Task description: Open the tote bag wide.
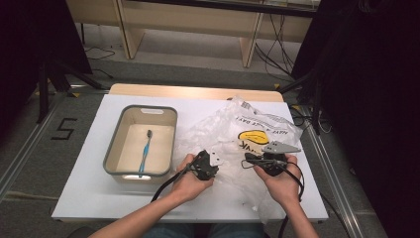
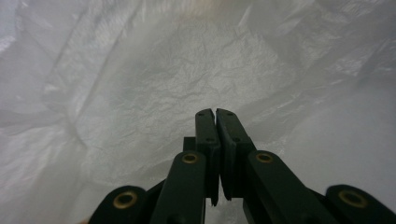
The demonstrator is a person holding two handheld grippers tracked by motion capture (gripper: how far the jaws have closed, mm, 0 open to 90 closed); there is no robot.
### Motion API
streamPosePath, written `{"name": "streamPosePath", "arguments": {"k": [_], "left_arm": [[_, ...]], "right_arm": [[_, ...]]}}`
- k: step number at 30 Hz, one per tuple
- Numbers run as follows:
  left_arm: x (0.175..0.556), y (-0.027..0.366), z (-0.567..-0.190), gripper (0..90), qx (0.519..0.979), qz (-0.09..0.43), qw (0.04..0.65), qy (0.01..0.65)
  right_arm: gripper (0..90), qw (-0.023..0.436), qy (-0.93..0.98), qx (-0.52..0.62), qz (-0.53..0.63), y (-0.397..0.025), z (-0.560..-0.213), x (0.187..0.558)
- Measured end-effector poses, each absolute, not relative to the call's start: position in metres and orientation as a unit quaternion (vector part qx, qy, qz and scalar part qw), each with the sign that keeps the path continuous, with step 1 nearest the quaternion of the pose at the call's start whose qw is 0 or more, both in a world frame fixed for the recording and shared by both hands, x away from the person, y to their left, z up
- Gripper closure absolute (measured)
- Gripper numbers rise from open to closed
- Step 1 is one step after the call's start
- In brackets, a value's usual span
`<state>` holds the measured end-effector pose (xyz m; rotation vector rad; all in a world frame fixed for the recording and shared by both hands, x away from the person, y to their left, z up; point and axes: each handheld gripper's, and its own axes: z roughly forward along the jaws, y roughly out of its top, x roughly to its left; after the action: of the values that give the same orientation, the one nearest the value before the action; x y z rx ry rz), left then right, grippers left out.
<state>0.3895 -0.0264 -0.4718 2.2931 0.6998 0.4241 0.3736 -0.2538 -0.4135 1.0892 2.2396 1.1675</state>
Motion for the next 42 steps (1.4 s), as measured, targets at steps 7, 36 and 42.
{"name": "streamPosePath", "arguments": {"k": [7, 36, 42], "left_arm": [[0.391, -0.032, -0.485, 89.2, 0.893, 0.159, 0.326, 0.267], [0.385, -0.036, -0.486, 89.2, 0.898, 0.187, 0.315, 0.245], [0.385, -0.035, -0.486, 87.5, 0.898, 0.188, 0.314, 0.245]], "right_arm": [[90.0, 0.224, 0.773, 0.406, 0.433, -0.256, -0.403, 0.373], [90.0, 0.289, 0.695, 0.424, 0.504, -0.255, -0.365, 0.388], [90.0, 0.288, 0.695, 0.424, 0.504, -0.256, -0.364, 0.389]]}}
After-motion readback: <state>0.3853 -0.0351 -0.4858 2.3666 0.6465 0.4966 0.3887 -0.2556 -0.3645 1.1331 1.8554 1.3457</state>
